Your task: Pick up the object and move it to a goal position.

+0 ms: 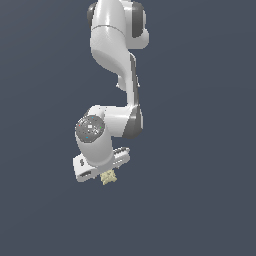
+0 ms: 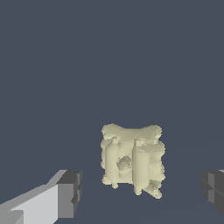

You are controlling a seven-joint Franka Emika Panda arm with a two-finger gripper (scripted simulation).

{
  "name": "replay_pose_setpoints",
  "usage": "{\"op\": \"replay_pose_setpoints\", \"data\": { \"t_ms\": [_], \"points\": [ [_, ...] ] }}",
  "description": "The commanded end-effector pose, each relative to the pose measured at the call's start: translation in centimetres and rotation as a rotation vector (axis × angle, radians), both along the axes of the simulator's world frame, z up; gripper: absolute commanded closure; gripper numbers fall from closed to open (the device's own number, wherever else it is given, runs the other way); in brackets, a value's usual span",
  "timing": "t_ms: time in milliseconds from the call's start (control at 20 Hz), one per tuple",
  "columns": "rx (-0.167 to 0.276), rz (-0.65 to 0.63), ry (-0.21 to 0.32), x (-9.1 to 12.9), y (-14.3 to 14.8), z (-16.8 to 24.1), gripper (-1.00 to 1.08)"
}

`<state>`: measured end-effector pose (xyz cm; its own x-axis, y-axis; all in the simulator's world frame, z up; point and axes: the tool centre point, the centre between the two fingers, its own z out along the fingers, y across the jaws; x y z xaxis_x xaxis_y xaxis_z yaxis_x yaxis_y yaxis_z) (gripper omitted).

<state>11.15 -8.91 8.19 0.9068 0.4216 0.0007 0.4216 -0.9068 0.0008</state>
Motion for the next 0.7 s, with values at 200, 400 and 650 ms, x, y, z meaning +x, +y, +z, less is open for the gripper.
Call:
{"op": "replay_pose_setpoints", "data": {
  "t_ms": [200, 400, 650],
  "points": [
    [0.0, 0.003, 0.001, -0.1, 0.0, -3.2, -0.92],
    [0.0, 0.004, 0.001, -0.1, 0.0, -4.6, -0.92],
    [0.0, 0.004, 0.001, 0.0, 0.0, -4.5, -0.92]
  ]
}}
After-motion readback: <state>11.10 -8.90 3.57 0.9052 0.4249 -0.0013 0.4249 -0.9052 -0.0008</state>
